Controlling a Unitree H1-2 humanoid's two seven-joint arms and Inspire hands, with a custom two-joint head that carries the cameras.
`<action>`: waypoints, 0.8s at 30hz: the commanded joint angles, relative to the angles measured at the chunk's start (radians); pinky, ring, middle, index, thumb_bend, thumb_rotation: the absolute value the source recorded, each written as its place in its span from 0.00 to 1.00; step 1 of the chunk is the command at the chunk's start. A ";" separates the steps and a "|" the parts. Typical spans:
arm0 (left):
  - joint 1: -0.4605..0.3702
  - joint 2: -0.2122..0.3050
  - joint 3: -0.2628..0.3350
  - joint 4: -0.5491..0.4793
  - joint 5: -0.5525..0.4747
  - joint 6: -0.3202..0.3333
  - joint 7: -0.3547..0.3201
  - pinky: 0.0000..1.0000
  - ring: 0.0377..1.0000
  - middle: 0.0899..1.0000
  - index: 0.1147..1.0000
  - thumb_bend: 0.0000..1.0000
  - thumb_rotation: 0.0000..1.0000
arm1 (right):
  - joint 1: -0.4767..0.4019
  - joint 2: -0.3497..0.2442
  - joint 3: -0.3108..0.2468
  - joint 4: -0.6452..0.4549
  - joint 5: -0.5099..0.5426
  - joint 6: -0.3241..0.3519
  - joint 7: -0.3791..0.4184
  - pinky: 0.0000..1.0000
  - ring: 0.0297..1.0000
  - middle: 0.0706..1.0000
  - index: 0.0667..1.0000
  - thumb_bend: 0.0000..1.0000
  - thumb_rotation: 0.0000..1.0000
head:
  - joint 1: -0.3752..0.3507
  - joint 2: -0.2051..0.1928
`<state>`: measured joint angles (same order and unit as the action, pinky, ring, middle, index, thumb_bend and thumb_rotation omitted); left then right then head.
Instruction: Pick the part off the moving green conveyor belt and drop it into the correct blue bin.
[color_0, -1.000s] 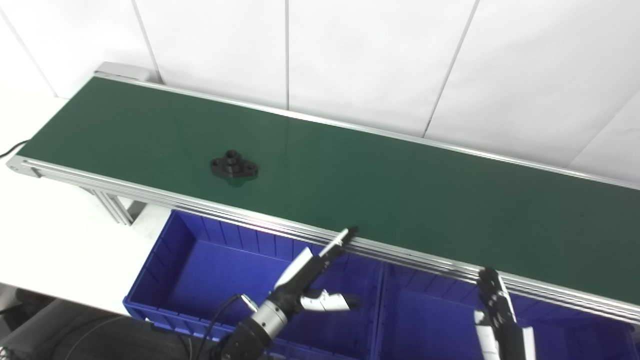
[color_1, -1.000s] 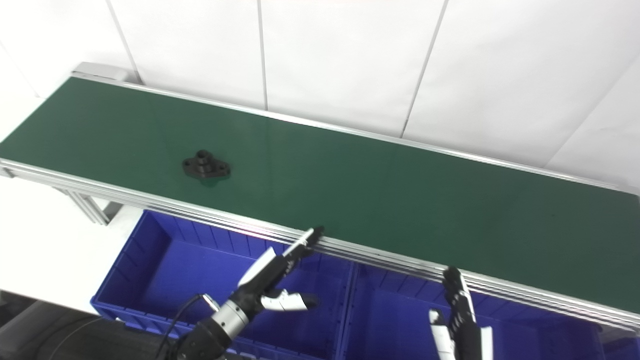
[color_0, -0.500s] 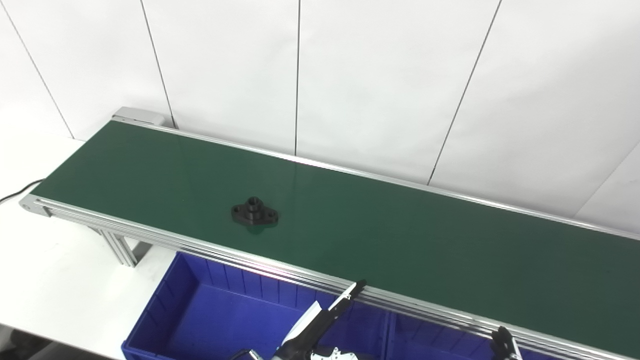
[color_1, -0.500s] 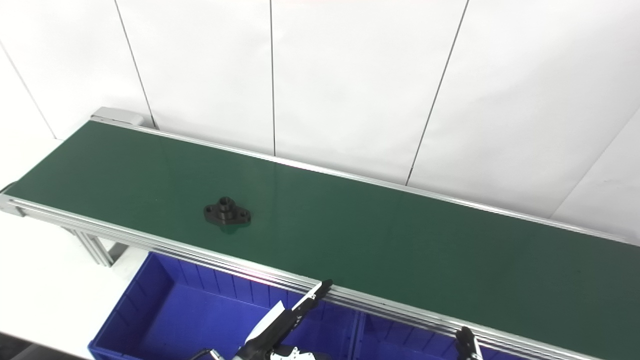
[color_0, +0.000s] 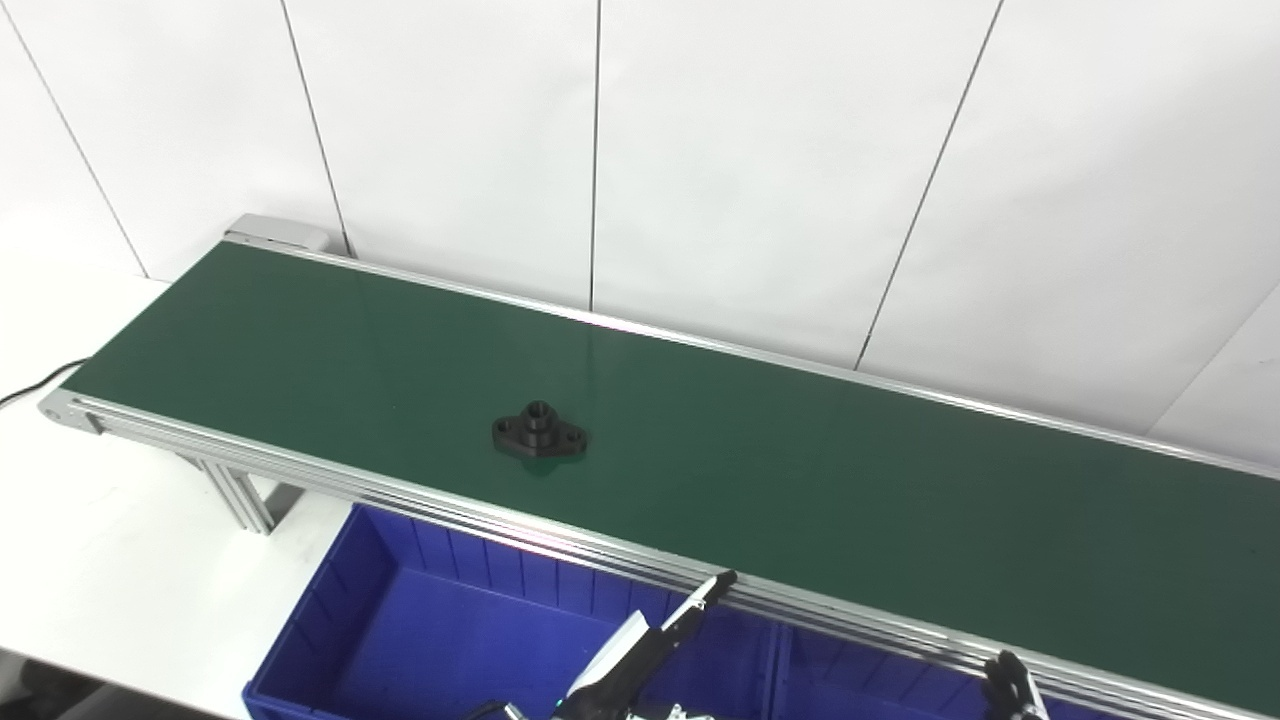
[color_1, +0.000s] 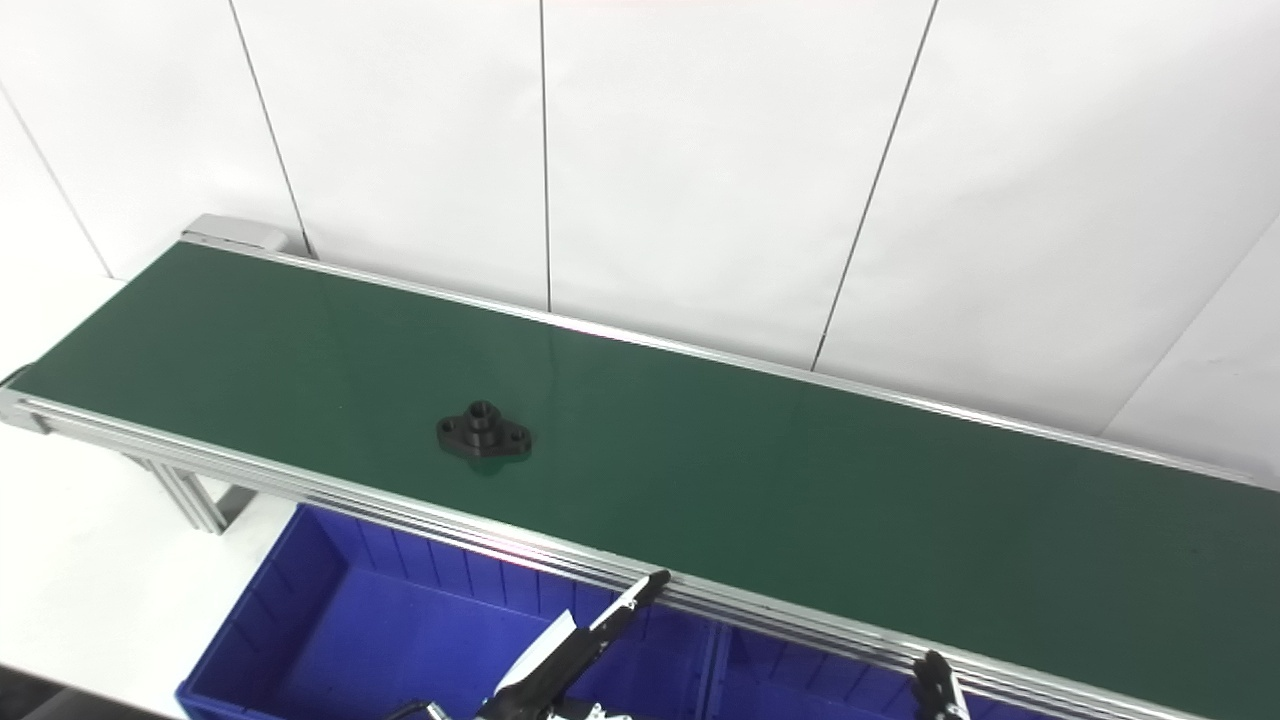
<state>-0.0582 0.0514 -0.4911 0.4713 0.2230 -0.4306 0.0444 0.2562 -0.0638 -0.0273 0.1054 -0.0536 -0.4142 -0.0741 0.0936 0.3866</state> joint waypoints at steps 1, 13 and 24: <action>-0.036 0.001 -0.007 -0.003 -0.013 -0.039 0.027 1.00 1.00 1.00 1.00 0.81 0.62 | -0.015 -0.029 0.009 -0.078 -0.062 -0.056 -0.051 0.92 0.93 0.92 0.94 0.74 0.79 | -0.005 0.000; -0.065 0.007 -0.030 0.036 -0.045 -0.039 0.054 1.00 1.00 1.00 1.00 0.83 0.65 | -0.155 -0.083 0.013 -0.246 -0.200 0.005 -0.099 0.81 0.85 0.88 0.90 0.85 0.72 | -0.145 0.003; -0.053 0.038 -0.016 0.005 -0.120 -0.039 -0.017 1.00 1.00 1.00 1.00 0.82 0.73 | -0.304 -0.040 0.083 -0.400 -0.324 0.346 0.045 0.80 0.84 0.85 0.91 0.79 0.59 | -0.366 0.048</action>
<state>-0.0926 0.0845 -0.5164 0.5032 0.1207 -0.4473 0.0404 -0.0147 -0.1177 0.0455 -0.2521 -0.3583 -0.1171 -0.0474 -0.2728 0.4340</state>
